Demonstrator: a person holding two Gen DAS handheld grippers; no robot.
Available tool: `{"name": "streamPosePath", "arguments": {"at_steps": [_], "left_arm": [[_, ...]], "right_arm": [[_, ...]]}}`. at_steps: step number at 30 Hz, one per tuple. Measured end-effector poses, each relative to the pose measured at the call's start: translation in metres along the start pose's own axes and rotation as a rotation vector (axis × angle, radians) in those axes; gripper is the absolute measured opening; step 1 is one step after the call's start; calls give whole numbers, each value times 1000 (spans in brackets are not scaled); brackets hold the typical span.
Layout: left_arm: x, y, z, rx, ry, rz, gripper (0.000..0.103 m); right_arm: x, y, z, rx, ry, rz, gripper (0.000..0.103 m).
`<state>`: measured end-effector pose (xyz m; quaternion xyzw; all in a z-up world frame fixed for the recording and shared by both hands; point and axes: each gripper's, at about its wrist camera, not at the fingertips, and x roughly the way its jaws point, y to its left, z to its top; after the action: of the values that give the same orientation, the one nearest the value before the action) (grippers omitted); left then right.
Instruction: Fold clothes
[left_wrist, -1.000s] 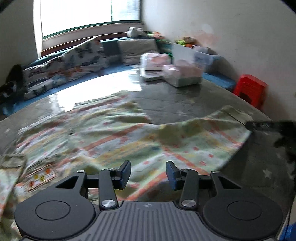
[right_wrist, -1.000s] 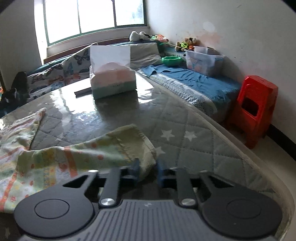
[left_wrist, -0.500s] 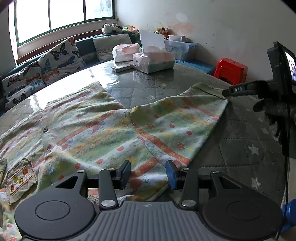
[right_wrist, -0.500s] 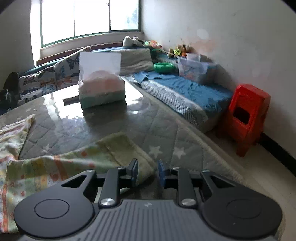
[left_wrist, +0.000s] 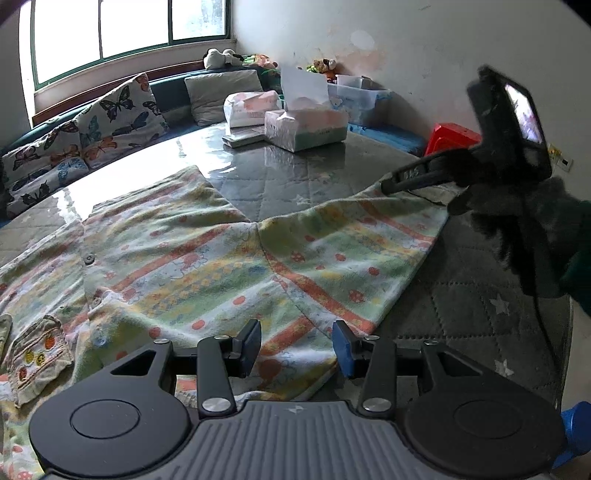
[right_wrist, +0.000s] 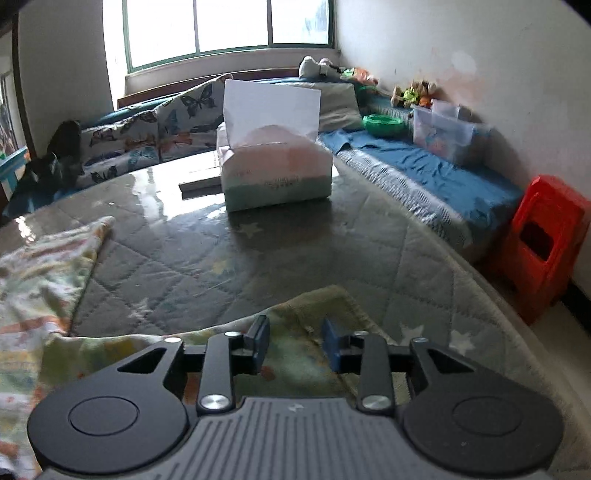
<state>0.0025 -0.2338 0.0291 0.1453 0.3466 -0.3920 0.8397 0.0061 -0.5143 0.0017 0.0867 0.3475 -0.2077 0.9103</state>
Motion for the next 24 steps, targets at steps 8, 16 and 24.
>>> {"name": "streamPosePath", "arguments": {"at_steps": [8,16,24], "left_arm": [[-32,48,-3,-87,-70,170,52],[-40,135,-7,-230,-68,456,55],[-22,201,-12,-329,-18,554,37]], "right_arm": [[-30,15,2,-29,-30,50,55],[-60,69,-7,-119,-41,207,79],[-52,112,-25,-188,20,287,81]]}}
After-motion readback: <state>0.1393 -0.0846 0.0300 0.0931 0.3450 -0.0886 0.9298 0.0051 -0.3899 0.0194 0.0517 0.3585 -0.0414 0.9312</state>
